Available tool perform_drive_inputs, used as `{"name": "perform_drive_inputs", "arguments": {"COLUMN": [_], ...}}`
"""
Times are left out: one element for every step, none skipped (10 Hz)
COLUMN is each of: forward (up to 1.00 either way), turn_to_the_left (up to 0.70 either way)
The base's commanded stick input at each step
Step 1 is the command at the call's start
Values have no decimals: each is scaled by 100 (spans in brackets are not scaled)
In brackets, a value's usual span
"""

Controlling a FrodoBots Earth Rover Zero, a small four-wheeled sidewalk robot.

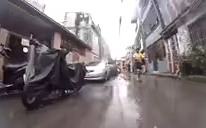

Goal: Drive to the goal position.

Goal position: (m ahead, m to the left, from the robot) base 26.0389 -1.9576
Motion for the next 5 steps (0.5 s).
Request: {"name": "perform_drive_inputs", "arguments": {"forward": [99, 99, 99, 99, 99], "turn_to_the_left": [-13, -39, -32, 0, 0]}}
